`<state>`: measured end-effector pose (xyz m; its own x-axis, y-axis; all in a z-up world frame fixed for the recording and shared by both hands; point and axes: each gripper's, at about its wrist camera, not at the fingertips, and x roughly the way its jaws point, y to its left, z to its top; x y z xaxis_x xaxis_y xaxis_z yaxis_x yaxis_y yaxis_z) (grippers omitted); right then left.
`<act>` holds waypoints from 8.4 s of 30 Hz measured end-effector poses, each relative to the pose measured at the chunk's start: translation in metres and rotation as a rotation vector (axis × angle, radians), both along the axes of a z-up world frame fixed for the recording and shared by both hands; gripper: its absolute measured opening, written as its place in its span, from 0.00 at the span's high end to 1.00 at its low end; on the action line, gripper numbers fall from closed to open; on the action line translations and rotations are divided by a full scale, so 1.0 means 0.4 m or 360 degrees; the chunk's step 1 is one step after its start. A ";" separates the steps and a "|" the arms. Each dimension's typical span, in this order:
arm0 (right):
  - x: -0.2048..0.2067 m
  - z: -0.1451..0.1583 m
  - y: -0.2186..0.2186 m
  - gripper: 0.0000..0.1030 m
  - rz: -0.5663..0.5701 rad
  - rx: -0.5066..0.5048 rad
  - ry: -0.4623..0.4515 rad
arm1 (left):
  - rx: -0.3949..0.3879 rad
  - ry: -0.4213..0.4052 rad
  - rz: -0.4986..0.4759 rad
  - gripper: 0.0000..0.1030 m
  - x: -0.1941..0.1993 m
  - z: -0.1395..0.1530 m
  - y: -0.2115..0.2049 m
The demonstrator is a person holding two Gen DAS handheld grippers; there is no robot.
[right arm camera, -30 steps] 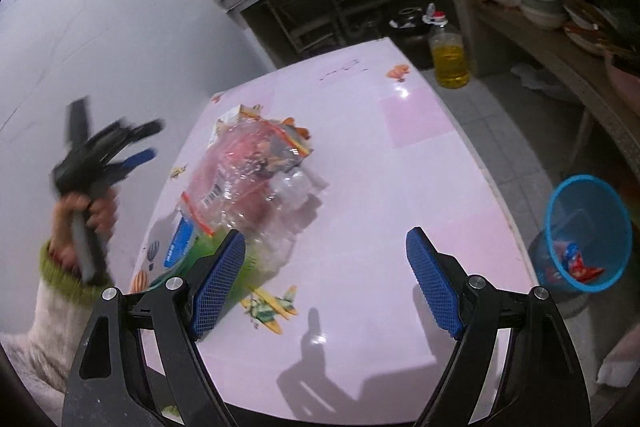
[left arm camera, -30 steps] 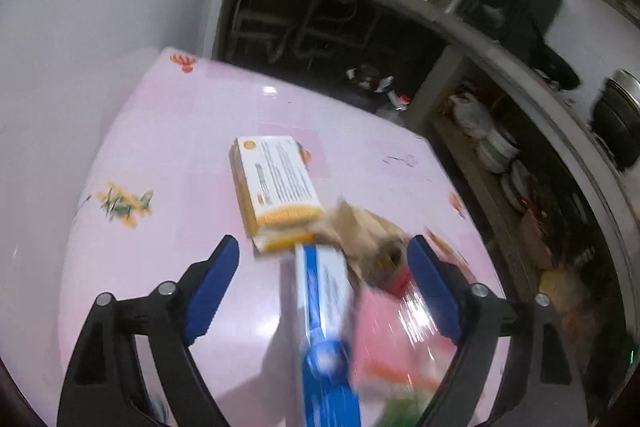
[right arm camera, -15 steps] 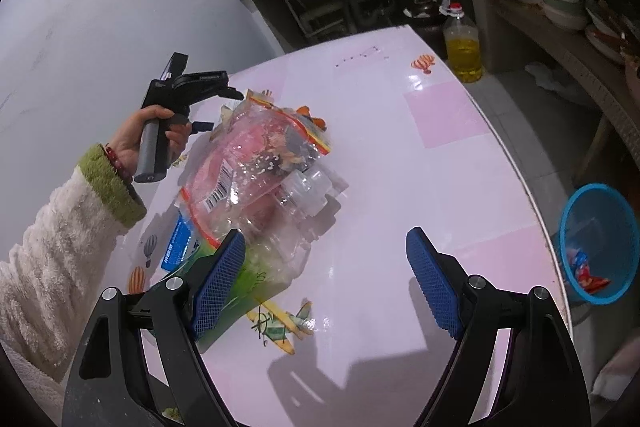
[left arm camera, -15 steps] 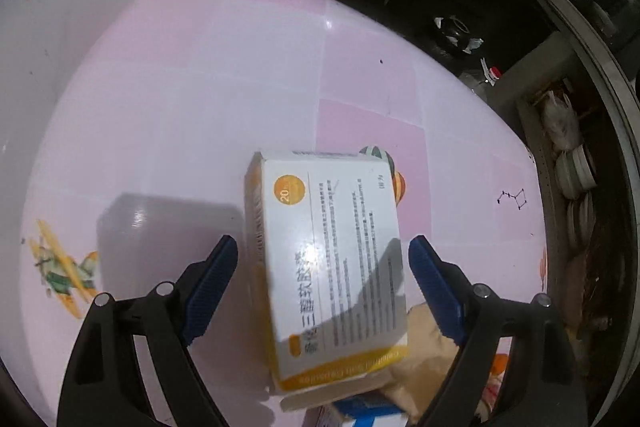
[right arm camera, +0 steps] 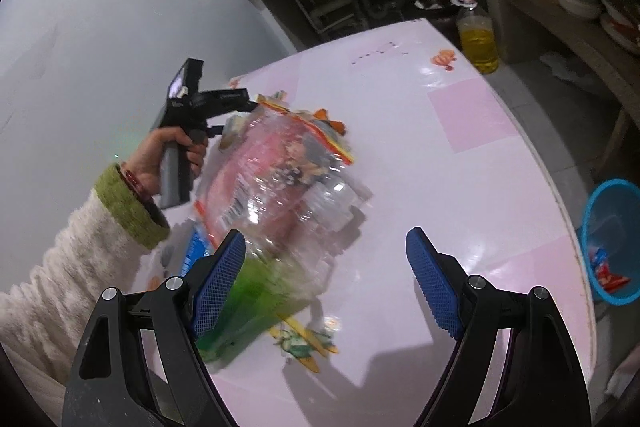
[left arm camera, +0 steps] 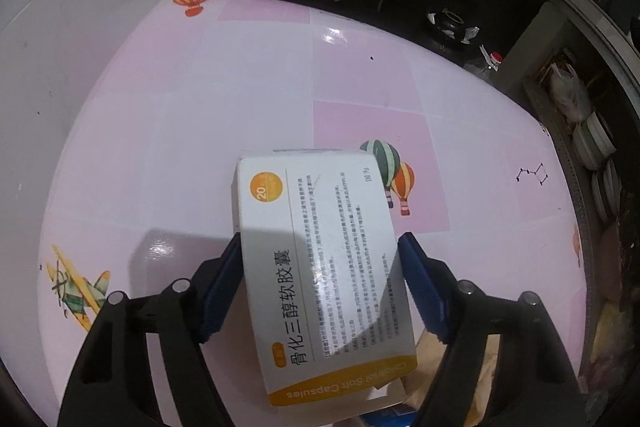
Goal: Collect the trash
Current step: 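Grasp the white medicine box with the left gripper, then grasp a clear plastic wrapper with the right gripper while the left holds the box, then carry the medicine box and wrapper over to the blue wastebasket, then open both grippers over the wastebasket to drop the items, then move both tools back toward the table, then grasp the pink bubble-wrap sponge with the left gripper, then grasp the red DRINK MILK can with the right gripper while the left lifts the sponge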
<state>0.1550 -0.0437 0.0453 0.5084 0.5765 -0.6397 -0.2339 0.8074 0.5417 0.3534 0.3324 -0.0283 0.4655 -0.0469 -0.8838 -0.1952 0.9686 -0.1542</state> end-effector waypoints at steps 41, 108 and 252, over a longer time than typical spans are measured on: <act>0.262 -0.080 -0.028 0.96 0.0049 0.0978 0.0321 | -0.0326 -0.0219 0.0118 0.32 -0.042 -0.013 0.082; -0.164 -0.018 -0.720 0.99 -0.0824 0.1346 -0.0310 | -0.0439 -0.0531 -0.1000 0.33 -0.278 0.346 -0.847; -0.100 0.043 -0.025 0.24 -0.0140 -0.0088 -0.0070 | -0.0165 -0.0614 -0.0445 0.85 -0.518 0.094 -0.222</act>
<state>0.1149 -0.0536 0.0624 0.5841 0.4927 -0.6450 -0.1833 0.8542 0.4866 0.1463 0.2435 0.0092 0.7153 -0.2957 -0.6332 0.1608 0.9514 -0.2626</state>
